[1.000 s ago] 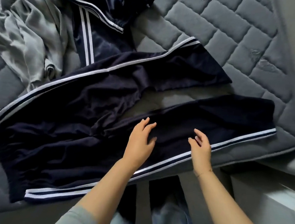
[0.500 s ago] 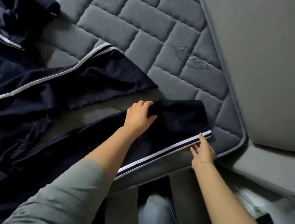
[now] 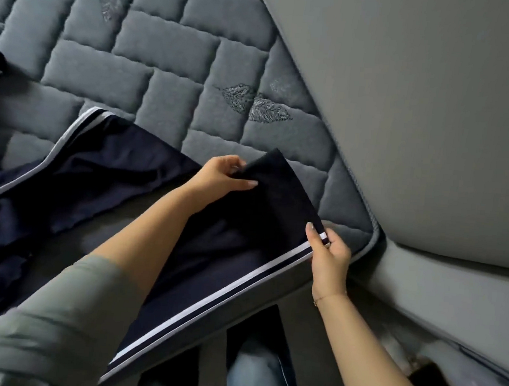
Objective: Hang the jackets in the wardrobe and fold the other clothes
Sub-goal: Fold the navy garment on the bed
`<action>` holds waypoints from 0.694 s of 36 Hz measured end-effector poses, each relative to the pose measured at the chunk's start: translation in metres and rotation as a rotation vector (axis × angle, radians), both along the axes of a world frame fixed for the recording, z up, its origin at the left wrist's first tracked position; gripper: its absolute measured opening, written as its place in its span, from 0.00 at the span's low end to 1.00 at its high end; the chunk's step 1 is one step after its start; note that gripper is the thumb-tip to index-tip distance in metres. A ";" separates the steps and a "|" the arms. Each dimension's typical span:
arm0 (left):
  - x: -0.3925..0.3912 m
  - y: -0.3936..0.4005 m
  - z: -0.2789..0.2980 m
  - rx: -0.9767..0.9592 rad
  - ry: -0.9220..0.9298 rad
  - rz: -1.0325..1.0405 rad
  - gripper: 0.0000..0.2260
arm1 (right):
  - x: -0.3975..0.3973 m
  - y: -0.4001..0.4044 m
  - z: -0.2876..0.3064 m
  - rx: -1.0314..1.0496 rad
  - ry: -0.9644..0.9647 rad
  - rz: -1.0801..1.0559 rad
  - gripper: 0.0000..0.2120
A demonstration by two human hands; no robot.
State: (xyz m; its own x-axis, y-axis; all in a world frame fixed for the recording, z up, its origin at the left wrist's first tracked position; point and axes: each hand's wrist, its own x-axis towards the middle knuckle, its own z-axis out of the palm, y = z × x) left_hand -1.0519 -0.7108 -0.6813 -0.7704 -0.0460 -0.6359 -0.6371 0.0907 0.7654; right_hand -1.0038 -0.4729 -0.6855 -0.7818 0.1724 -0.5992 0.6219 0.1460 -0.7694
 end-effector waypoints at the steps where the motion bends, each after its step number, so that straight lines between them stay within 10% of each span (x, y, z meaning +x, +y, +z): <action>1: -0.005 0.007 -0.009 -0.178 0.033 -0.060 0.08 | 0.000 0.001 -0.006 0.044 -0.016 -0.010 0.15; 9: -0.004 0.027 -0.042 -0.508 0.172 -0.223 0.13 | -0.004 0.010 -0.028 0.319 -0.134 0.055 0.13; 15: 0.034 -0.009 -0.024 -0.531 0.257 -0.010 0.12 | -0.007 -0.021 0.005 0.664 0.369 0.549 0.18; 19: 0.068 -0.046 -0.007 -0.490 0.213 0.193 0.11 | -0.018 -0.077 0.024 0.453 0.554 0.865 0.14; 25: 0.106 -0.135 0.015 -0.716 0.203 0.408 0.11 | -0.037 -0.191 0.018 0.222 0.271 1.022 0.19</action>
State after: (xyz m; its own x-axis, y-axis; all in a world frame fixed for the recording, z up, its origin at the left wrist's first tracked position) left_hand -0.9454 -0.8454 -0.6663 -0.7018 -0.6842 -0.1985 -0.5818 0.3896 0.7140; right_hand -1.0407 -0.6635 -0.6679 -0.7193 -0.5532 -0.4201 -0.0604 0.6523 -0.7555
